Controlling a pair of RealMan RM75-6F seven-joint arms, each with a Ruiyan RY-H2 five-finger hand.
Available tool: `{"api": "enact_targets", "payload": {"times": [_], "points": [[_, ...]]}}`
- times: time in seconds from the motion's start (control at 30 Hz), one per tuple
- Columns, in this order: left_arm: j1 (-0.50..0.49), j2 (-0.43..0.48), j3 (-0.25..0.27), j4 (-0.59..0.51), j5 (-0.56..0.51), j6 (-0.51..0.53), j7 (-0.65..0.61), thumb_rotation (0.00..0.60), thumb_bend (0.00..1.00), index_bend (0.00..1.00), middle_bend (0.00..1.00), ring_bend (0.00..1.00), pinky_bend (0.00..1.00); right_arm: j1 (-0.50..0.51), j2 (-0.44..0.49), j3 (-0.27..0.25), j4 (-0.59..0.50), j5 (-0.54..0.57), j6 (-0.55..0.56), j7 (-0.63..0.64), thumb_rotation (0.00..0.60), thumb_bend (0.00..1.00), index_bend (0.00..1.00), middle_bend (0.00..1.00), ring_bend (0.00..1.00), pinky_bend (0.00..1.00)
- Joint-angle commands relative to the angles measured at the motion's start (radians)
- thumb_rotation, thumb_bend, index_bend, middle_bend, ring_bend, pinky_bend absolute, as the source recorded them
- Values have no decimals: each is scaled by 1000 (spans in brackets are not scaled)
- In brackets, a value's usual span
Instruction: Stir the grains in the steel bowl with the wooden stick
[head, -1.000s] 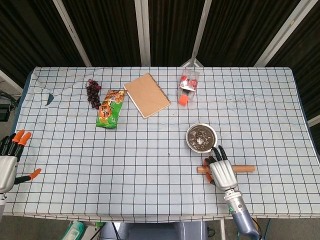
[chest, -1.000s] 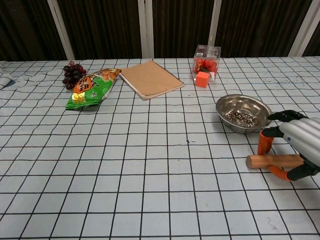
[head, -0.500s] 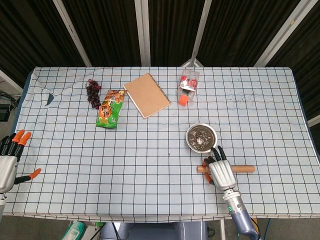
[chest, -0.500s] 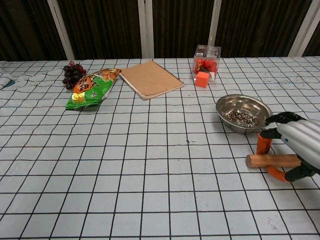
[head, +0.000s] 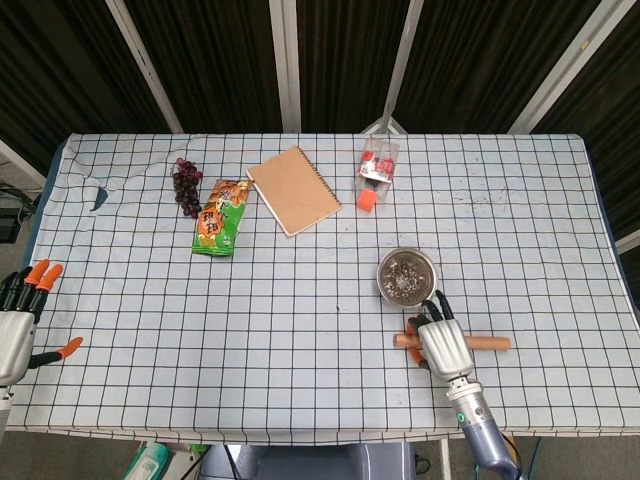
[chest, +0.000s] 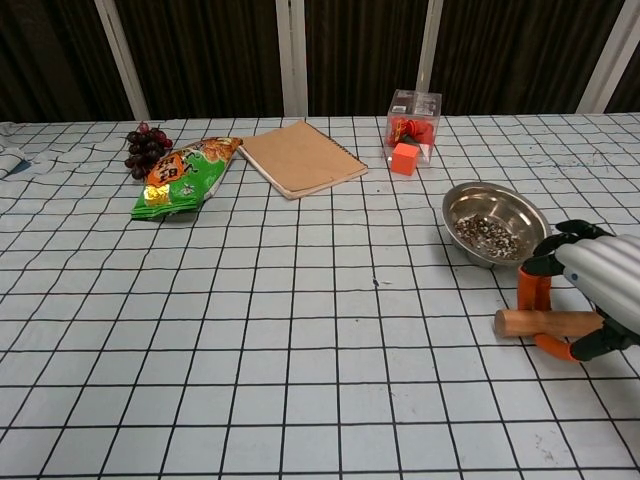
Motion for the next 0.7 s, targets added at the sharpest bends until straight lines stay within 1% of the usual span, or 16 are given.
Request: {"api": "enact_targets", "payload": {"times": [0.03, 0.37, 0.6, 0.7], "points": [[0, 0, 0, -1, 0, 0, 0, 600, 17, 0, 0, 0, 0, 0, 5, -2, -4, -8, 8, 9, 600, 396, 683, 587, 215, 0], [1, -1, 0, -1, 0, 2, 3, 600, 16, 0, 0, 0, 0, 2, 20, -3, -13, -31, 31, 30, 600, 410, 687, 589, 217, 0], [0, -1, 0, -1, 0, 1, 2, 600, 16, 0, 0, 0, 0, 10, 25, 6, -15, -47, 45, 32, 600, 414, 687, 589, 218, 0], [0, -1, 0, -1, 1, 2, 0, 600, 16, 0, 0, 0, 0, 13, 28, 12, -20, -47, 49, 30, 600, 424, 703, 604, 240, 0]]}}
